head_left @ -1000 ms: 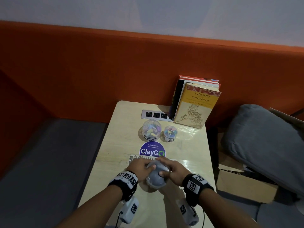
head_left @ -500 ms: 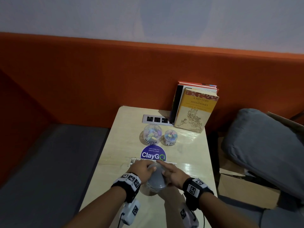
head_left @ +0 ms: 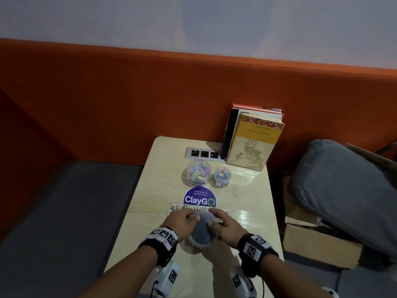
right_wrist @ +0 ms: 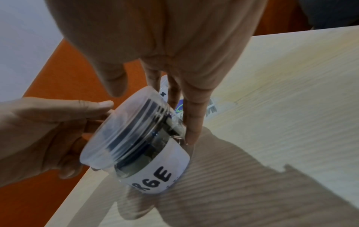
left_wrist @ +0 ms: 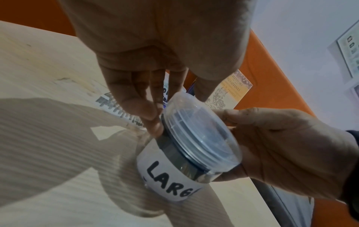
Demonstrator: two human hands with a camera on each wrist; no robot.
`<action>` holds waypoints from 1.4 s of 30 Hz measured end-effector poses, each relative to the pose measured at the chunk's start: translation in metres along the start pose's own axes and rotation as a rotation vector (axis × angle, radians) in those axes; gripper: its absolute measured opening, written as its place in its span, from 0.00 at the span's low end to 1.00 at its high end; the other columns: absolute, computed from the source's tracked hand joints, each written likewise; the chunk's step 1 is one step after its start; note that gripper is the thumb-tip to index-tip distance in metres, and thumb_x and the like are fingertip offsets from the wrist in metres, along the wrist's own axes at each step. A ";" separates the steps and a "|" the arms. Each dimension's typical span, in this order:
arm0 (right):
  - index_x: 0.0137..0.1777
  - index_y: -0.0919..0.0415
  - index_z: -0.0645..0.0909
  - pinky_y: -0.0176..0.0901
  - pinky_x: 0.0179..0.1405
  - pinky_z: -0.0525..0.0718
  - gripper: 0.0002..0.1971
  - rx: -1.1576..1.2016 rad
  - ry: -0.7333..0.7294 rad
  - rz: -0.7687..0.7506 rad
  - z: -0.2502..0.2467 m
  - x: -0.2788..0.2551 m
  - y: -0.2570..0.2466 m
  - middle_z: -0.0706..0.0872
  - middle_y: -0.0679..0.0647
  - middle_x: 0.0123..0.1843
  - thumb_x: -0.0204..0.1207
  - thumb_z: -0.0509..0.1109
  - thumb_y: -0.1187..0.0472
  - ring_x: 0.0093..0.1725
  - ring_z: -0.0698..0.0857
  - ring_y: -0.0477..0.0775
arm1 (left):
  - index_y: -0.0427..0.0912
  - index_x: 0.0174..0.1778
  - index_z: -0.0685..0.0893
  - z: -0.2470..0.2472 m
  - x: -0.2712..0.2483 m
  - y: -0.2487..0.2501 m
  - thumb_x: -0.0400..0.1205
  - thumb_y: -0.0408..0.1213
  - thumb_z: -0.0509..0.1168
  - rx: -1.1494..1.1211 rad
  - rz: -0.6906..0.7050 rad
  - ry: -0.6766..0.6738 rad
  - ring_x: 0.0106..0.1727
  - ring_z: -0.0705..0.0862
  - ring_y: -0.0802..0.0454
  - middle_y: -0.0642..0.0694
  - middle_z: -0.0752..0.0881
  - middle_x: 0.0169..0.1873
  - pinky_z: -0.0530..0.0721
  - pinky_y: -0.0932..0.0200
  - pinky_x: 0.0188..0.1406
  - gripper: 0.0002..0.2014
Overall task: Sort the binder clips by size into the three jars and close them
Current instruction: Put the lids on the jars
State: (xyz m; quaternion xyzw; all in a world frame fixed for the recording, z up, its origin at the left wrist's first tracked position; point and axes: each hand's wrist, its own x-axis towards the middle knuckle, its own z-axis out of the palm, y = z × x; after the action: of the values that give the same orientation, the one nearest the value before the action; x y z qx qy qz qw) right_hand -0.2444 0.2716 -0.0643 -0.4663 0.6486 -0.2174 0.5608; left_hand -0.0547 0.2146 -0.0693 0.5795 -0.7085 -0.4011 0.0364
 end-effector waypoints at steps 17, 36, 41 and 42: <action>0.63 0.53 0.73 0.60 0.50 0.88 0.23 0.053 0.026 0.158 0.011 0.008 -0.013 0.88 0.58 0.49 0.68 0.73 0.54 0.40 0.88 0.59 | 0.46 0.53 0.87 -0.018 0.000 -0.011 0.82 0.41 0.63 -0.162 -0.151 -0.029 0.37 0.91 0.43 0.43 0.90 0.46 0.92 0.46 0.42 0.09; 0.76 0.54 0.71 0.38 0.50 0.76 0.23 -0.189 0.116 0.045 0.037 0.099 -0.100 0.82 0.49 0.56 0.83 0.67 0.51 0.53 0.80 0.49 | 0.47 0.41 0.84 -0.114 0.070 -0.054 0.85 0.39 0.64 -0.180 -0.198 0.090 0.33 0.90 0.48 0.45 0.88 0.33 0.91 0.49 0.41 0.08; 0.73 0.57 0.74 0.52 0.57 0.87 0.25 -0.109 0.188 0.058 0.045 0.133 -0.106 0.86 0.51 0.56 0.78 0.71 0.49 0.52 0.88 0.54 | 0.47 0.40 0.86 -0.128 0.093 -0.054 0.86 0.45 0.65 -0.172 -0.196 0.124 0.31 0.90 0.49 0.45 0.89 0.31 0.91 0.48 0.41 0.11; 0.71 0.56 0.75 0.54 0.56 0.88 0.24 -0.091 0.203 0.061 0.047 0.139 -0.106 0.86 0.50 0.54 0.78 0.72 0.49 0.51 0.88 0.54 | 0.45 0.40 0.87 -0.131 0.096 -0.053 0.86 0.45 0.64 -0.149 -0.197 0.132 0.31 0.90 0.49 0.45 0.89 0.31 0.91 0.50 0.40 0.12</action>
State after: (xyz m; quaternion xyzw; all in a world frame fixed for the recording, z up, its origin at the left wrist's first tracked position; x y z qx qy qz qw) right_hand -0.1534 0.1151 -0.0654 -0.4469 0.7251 -0.2170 0.4769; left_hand 0.0229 0.0637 -0.0530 0.6672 -0.6123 -0.4153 0.0866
